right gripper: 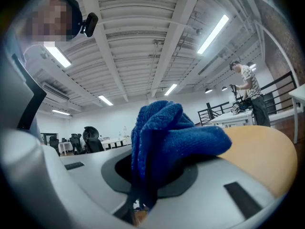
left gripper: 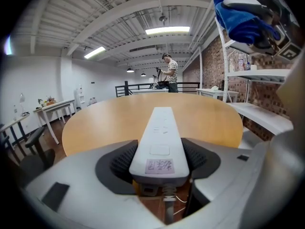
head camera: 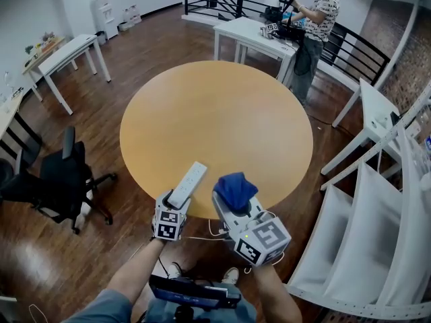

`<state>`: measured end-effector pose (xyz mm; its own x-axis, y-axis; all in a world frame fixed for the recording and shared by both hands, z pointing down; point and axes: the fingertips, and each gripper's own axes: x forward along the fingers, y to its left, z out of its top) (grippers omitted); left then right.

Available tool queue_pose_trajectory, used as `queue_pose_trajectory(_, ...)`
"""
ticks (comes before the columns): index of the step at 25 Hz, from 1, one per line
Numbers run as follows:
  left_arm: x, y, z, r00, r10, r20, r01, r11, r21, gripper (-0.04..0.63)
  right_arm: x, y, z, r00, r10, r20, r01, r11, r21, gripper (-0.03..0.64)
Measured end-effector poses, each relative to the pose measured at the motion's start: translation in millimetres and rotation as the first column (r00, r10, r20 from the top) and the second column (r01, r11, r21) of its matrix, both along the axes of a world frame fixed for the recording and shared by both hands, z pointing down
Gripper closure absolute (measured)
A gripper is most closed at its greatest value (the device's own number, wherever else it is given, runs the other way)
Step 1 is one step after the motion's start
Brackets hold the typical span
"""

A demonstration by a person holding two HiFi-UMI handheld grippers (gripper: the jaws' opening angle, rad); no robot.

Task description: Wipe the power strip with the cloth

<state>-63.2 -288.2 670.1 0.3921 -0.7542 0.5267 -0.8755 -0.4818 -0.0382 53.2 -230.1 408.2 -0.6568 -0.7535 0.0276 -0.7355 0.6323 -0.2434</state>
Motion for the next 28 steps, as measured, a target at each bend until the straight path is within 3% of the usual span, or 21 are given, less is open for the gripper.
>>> queue_pose_trajectory(6,1,0,-2,0.999,0.036,0.011,-0.036,0.999,-0.026,0.302,-2,-1,1,1.0,-0.006,0.003,0.006,1.0,-0.002,0.552)
queue_pose_trajectory(12,4,-2,-38,0.998,0.054,-0.044,-0.052,0.998,0.027,0.302,-3,-4,-7,1.0,-0.013,0.019,0.013,1.0,0.017,0.552)
queue_pose_trajectory(20,11,2,-107,0.994,0.097,-0.049,-0.088,0.982,0.167,0.303,-13,2,-22,0.998,-0.04,0.038,0.038,0.998,0.058,0.552)
queue_pose_trajectory(28,21,23,-201,0.985,0.153,-0.084,-0.116,0.933,0.342,0.304,-13,12,-36,0.998,-0.045,0.044,0.04,0.994,0.102,0.552)
